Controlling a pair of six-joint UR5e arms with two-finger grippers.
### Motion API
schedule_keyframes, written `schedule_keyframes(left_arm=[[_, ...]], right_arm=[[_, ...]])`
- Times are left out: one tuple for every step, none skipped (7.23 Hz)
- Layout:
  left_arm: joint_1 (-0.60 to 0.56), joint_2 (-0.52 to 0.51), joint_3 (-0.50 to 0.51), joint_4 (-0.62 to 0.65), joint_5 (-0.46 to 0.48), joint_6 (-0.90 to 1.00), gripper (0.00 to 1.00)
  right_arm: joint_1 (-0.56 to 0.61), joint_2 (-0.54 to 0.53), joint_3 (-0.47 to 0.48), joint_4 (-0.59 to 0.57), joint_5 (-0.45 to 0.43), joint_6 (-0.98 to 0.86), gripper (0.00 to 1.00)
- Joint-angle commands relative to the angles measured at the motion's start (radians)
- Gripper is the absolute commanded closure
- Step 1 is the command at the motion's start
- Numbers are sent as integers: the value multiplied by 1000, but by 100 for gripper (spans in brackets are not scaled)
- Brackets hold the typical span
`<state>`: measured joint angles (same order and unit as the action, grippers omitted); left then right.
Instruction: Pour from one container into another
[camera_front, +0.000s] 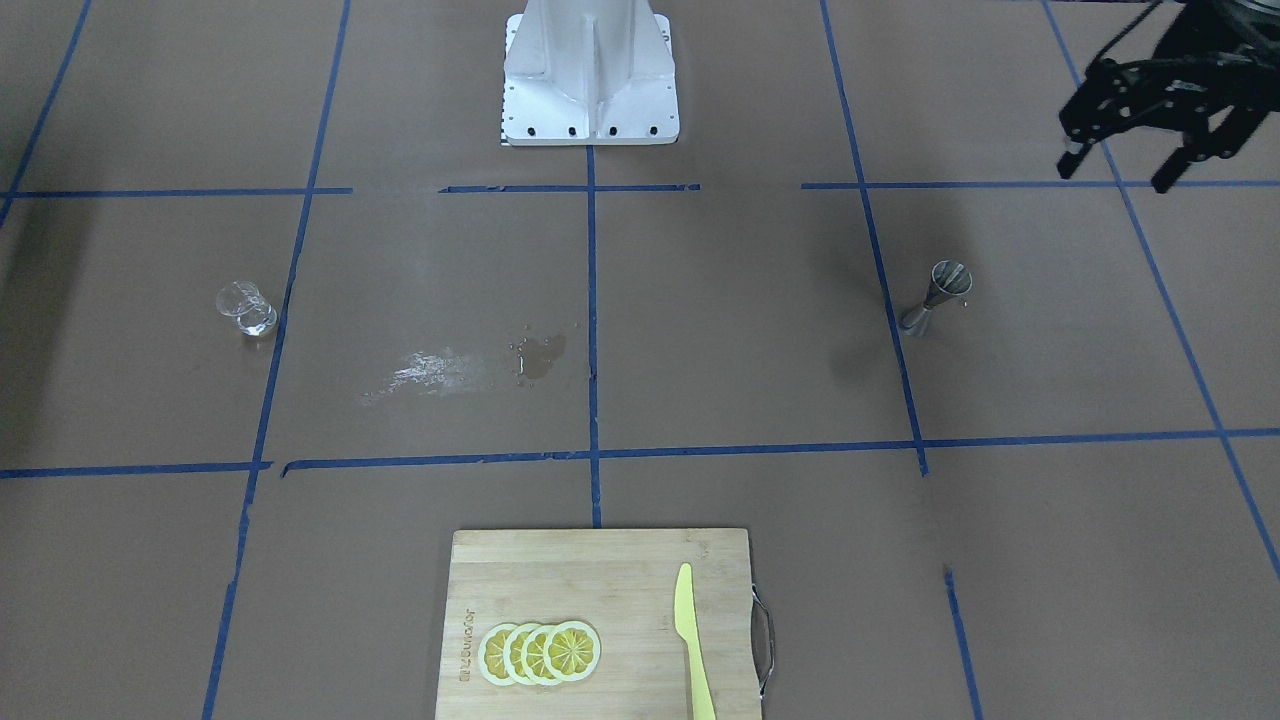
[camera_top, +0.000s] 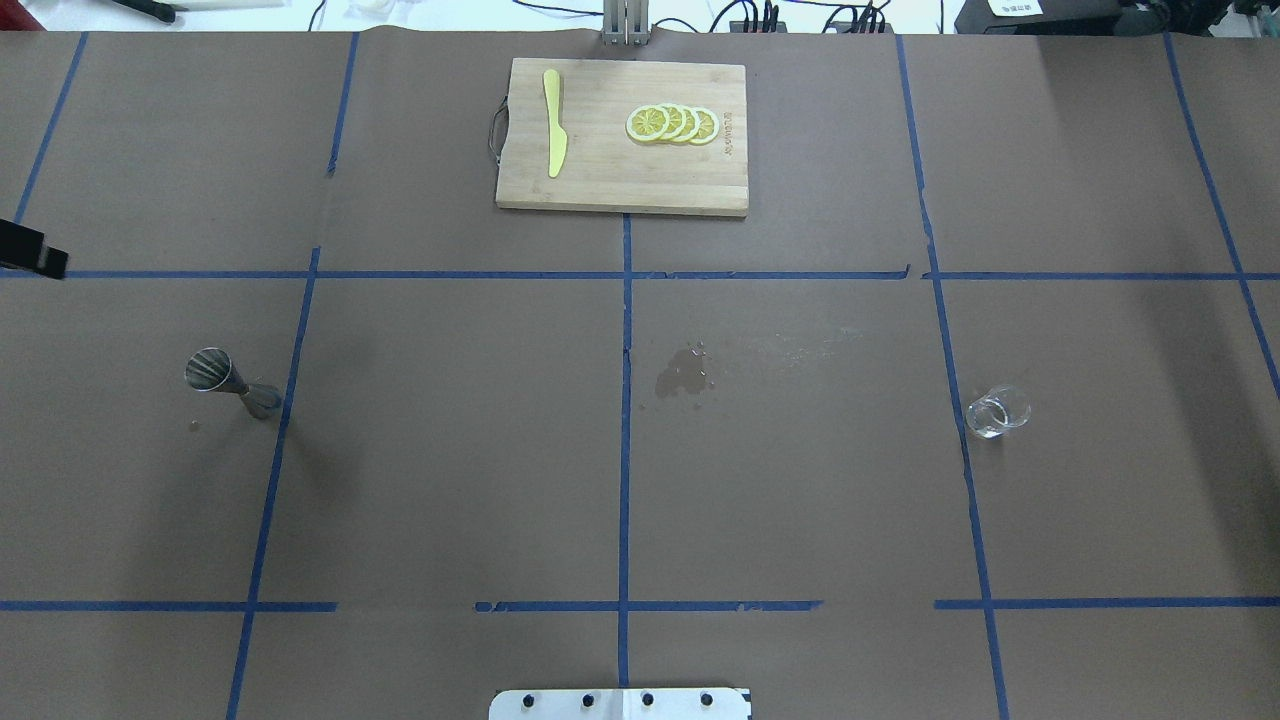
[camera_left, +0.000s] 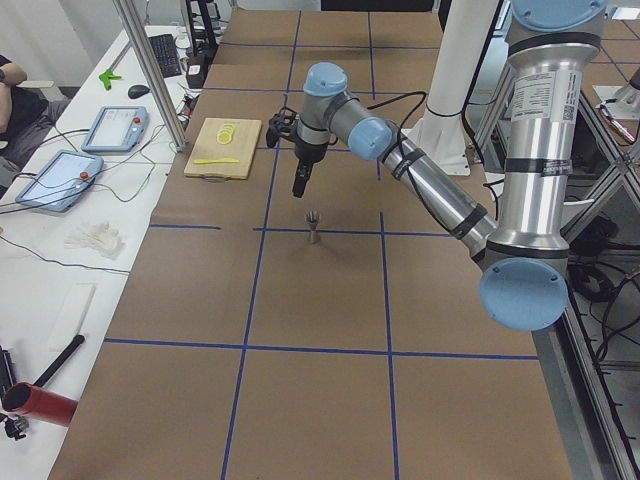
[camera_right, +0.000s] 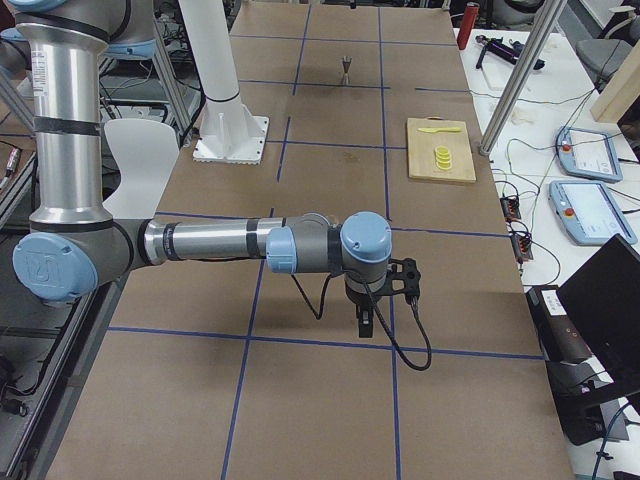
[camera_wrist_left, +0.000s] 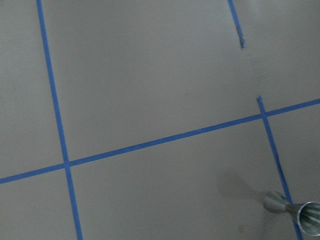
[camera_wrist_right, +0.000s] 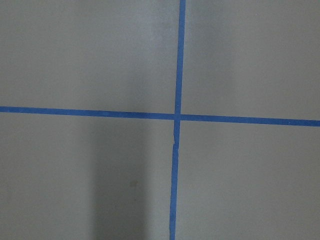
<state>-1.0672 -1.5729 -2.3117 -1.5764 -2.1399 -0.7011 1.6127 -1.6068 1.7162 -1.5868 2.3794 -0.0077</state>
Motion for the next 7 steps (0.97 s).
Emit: schedule_keyframes(left_arm=[[305, 170, -51, -302, 258, -392, 0], [419, 288, -51, -480, 399, -493, 0], [549, 338, -48, -523, 572, -594, 1], [690, 346, -43, -518, 747, -703, 1], [763, 356, -43, -502, 856, -754, 1], [842, 355, -38, -411, 964, -852, 2], [925, 352, -8, -343, 1080, -977, 4]], right_arm=[[-22, 2, 14, 2, 17, 0, 0], [-26, 2, 48, -1, 24, 3, 0], [-37, 2, 59, 2, 37, 65, 0], [-62, 2, 115, -1, 40, 121, 0], [-75, 2, 152, -1, 38, 177, 0], [-98, 2, 170, -1, 28, 195, 0], [-102, 2, 175, -1, 30, 204, 0]])
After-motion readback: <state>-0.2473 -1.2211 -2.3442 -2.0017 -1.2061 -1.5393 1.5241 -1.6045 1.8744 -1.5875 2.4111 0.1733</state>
